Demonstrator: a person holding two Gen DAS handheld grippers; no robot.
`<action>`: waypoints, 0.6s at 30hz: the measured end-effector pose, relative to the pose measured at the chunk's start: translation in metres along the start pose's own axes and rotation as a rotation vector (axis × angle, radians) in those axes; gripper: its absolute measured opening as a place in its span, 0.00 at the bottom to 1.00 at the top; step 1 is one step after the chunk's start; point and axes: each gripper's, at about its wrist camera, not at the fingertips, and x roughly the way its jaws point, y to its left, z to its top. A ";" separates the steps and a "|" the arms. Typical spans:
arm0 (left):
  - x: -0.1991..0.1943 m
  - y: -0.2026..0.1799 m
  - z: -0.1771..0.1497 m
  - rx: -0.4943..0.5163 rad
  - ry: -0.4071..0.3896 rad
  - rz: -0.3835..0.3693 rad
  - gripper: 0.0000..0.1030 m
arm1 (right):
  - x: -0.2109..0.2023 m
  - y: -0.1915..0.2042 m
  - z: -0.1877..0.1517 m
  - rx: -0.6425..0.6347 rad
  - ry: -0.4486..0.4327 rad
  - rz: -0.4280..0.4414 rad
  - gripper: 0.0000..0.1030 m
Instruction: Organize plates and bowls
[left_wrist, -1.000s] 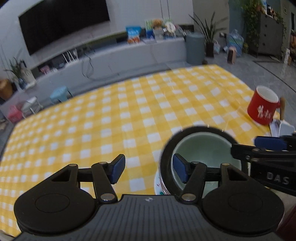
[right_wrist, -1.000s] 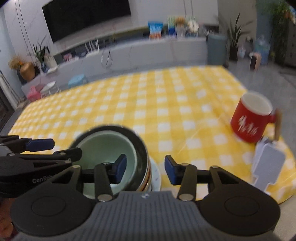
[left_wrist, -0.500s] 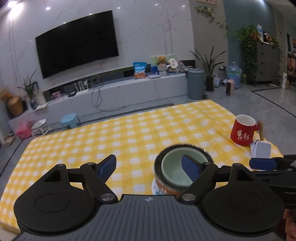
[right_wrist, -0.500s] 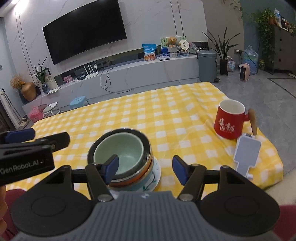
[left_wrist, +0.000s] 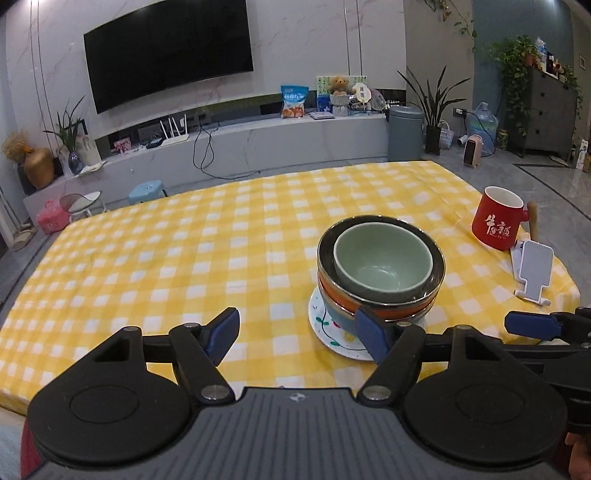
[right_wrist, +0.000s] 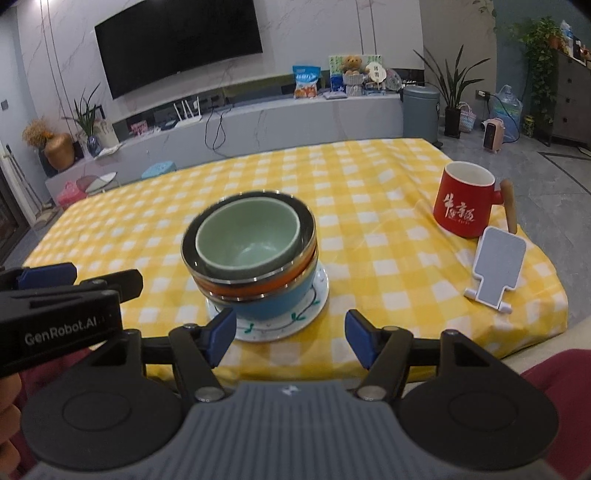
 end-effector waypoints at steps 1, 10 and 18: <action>0.000 0.001 -0.002 -0.006 -0.001 -0.002 0.82 | 0.002 0.000 -0.001 -0.002 0.006 -0.005 0.63; -0.005 0.008 -0.005 -0.046 -0.022 -0.049 0.82 | 0.006 0.004 -0.008 -0.047 -0.023 0.024 0.74; -0.009 0.006 -0.007 -0.025 -0.032 -0.062 0.82 | 0.007 0.008 -0.008 -0.057 -0.029 0.064 0.74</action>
